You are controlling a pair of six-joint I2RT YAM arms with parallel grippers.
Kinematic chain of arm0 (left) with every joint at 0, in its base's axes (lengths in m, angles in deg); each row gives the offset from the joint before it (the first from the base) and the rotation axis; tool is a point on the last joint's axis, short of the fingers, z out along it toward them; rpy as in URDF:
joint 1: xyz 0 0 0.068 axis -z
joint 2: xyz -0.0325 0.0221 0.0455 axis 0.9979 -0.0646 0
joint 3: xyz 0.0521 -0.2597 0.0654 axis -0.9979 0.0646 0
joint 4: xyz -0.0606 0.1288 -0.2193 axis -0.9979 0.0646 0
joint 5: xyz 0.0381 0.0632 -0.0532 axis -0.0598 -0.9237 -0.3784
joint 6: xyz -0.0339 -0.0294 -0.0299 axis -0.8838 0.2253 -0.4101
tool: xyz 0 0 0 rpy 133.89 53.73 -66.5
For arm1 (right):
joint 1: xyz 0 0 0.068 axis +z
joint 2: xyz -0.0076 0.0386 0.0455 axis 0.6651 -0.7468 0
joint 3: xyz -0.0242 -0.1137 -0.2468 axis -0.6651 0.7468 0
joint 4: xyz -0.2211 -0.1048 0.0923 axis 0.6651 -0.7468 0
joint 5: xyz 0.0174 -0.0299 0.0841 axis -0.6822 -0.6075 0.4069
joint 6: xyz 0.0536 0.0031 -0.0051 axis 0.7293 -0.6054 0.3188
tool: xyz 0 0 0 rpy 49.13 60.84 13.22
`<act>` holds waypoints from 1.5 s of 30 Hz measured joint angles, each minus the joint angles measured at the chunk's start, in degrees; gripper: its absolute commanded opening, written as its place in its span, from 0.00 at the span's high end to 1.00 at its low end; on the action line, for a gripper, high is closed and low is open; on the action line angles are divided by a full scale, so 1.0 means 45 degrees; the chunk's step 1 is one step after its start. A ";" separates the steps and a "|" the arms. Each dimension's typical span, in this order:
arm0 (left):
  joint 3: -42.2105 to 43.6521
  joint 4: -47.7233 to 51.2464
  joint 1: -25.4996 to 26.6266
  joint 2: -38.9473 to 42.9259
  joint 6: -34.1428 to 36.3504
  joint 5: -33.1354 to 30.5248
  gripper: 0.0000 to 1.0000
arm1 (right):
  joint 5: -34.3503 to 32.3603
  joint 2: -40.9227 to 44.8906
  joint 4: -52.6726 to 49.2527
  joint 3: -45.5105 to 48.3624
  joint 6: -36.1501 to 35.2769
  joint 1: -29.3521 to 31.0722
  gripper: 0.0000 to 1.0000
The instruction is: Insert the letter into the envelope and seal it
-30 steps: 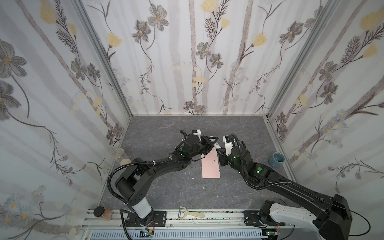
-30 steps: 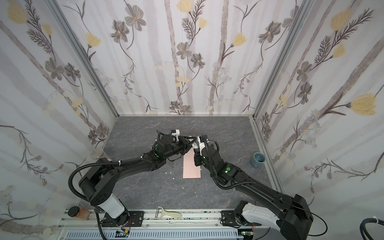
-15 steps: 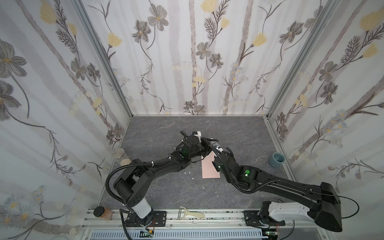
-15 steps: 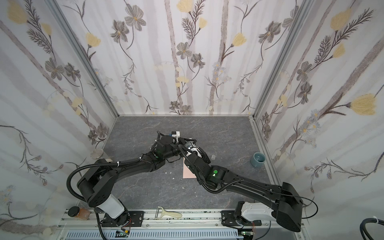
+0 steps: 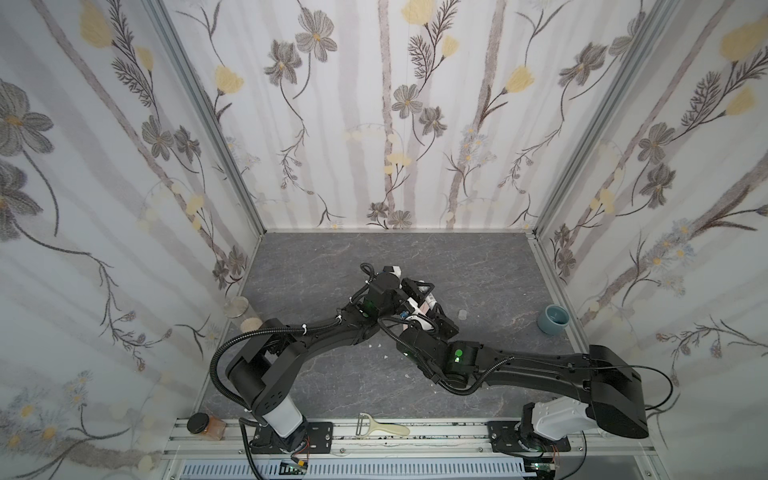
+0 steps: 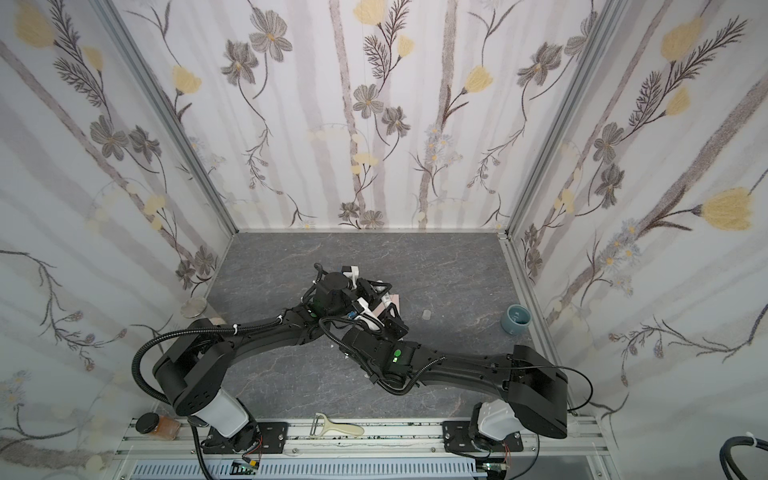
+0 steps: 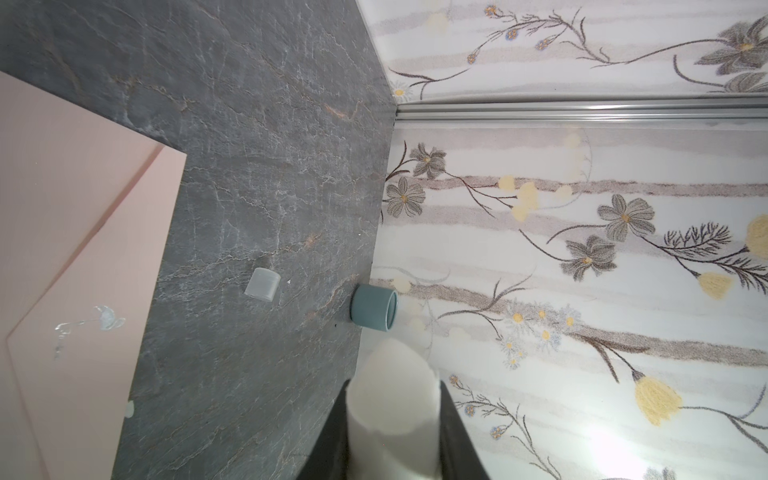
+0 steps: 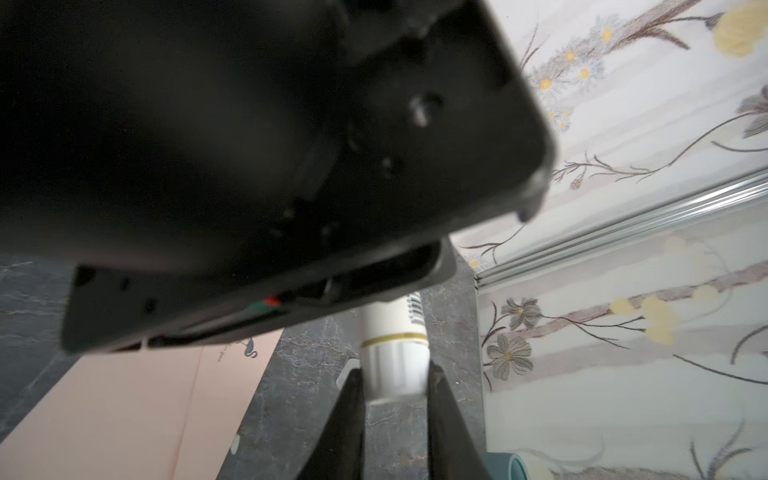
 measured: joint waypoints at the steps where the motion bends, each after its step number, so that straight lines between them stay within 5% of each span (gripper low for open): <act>1: 0.0000 0.0136 0.0005 0.0000 -0.0005 -0.0015 1.00 | -0.0272 -0.0214 0.0063 0.0000 0.0000 0.0053 0.95; 8: 0.0000 0.0117 0.0000 0.0058 -0.0097 -0.0078 1.00 | -0.1525 -0.0889 0.0787 -0.0063 0.0520 0.0214 0.89; 13: 0.0097 0.0092 0.0034 0.0316 -0.0141 -0.0243 1.00 | -0.0869 -0.0321 0.0573 -0.0102 0.0330 0.0228 0.59; 18: 0.0121 -0.0471 0.0083 0.0573 -0.0335 -0.0146 1.00 | 0.1841 0.1622 0.0350 -0.0083 0.1418 0.0165 0.43; 23: 0.0121 -0.0933 0.0117 0.0680 -0.0384 -0.0427 1.00 | 0.5634 0.4119 0.0879 0.0617 0.3643 -0.0194 0.37; 31: 0.0170 -0.1666 0.0102 0.0695 -0.0607 -0.1549 1.00 | 1.1555 0.7694 0.3293 0.3570 0.7854 -0.3152 0.31; 45: 0.0393 -0.2249 0.0393 0.0933 -0.0656 -0.2861 1.00 | 1.4324 0.7893 0.7689 0.5858 1.2706 -0.6062 0.34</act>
